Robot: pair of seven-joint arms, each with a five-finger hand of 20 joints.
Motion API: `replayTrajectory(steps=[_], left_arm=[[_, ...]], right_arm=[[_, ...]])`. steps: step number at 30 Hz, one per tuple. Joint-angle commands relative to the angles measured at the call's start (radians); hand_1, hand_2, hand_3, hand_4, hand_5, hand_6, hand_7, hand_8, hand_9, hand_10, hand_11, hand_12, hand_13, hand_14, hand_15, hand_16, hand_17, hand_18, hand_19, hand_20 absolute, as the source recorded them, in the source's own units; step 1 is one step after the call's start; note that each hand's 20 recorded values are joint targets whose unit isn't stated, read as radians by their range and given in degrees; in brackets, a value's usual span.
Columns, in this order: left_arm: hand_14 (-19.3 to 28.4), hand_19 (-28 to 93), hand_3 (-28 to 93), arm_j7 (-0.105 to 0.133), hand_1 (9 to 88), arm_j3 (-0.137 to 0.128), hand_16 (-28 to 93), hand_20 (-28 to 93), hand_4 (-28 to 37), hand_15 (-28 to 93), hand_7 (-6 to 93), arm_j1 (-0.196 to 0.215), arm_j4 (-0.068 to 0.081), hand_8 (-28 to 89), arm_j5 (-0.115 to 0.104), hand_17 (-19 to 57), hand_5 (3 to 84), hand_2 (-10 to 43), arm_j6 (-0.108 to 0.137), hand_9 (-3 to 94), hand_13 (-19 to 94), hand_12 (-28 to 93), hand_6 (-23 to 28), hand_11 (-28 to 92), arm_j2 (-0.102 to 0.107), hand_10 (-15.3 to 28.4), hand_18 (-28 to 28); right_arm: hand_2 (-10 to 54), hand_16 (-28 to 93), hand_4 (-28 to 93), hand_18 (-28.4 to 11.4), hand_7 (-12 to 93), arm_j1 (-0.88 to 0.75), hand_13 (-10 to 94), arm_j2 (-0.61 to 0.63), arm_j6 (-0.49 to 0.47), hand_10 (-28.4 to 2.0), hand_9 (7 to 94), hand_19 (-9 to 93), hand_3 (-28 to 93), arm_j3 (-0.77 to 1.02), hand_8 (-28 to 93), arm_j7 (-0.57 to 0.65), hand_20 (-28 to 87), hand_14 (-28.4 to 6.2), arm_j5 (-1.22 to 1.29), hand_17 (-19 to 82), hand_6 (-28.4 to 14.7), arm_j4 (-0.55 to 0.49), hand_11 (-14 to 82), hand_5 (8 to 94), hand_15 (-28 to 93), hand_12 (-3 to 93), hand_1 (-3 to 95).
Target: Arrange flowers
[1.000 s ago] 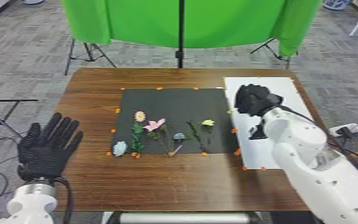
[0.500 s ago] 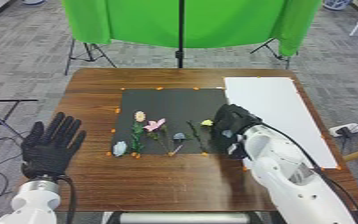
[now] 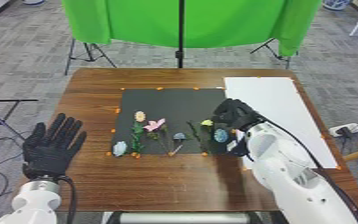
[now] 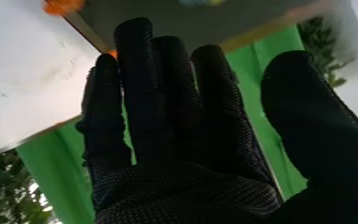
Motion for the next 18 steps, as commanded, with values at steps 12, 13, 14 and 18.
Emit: replayTrajectory(steps=[12, 13, 14, 18], left_arm=[[13.0, 32, 77, 0.055, 27.1, -0.092, -3, 12, -28.3, 22, 13.3, -0.028, 0.035, -11, -0.008, -6.1, 44.2, 14.0, -0.021, 38.5, 30, 9, 9.0, 20, -0.015, 14.2, 13.4], [13.0, 32, 77, 0.057, 27.1, -0.095, -3, 12, -28.3, 22, 13.1, -0.023, 0.034, -11, -0.009, -6.2, 44.2, 14.0, -0.022, 38.5, 30, 10, 9.1, 20, -0.019, 14.2, 13.4], [13.0, 32, 77, 0.059, 27.0, -0.096, -3, 12, -28.3, 22, 13.1, -0.024, 0.033, -11, -0.011, -6.1, 44.3, 13.9, -0.019, 38.5, 30, 10, 9.1, 20, -0.021, 14.2, 13.4], [13.0, 32, 77, 0.069, 27.0, -0.105, -3, 12, -28.3, 22, 13.1, -0.001, 0.020, -11, -0.009, -6.2, 44.3, 13.7, -0.020, 38.5, 30, 10, 9.0, 20, -0.019, 14.2, 13.4]], right_arm=[[9.1, 24, -28, -15.5, 10, -0.250, 39, -0.287, 0.108, -13.4, 46.3, 34, 80, 0.463, -10, -0.220, 21, -13.5, 1.088, 15, -1.6, -0.177, 5.5, 46.1, 12, 13.3, 25.7], [9.1, 24, -28, -15.4, 9, -0.256, 38, -0.292, 0.110, -13.0, 45.0, 32, 80, 0.470, -10, -0.235, 20, -13.5, 1.076, 15, -1.4, -0.185, 5.2, 45.1, 11, 13.0, 24.8], [9.0, 24, -28, -15.3, 9, -0.253, 37, -0.290, 0.102, -12.6, 44.0, 30, 80, 0.476, -10, -0.235, 20, -13.6, 1.073, 15, -1.1, -0.188, 4.9, 44.3, 11, 12.7, 23.6], [8.8, 23, -28, -15.3, 8, -0.247, 35, -0.297, 0.058, -12.2, 41.6, 28, 80, 0.517, -9, -0.238, 20, -13.7, 1.074, 14, -0.9, -0.206, 4.3, 42.6, 10, 12.1, 21.7]])
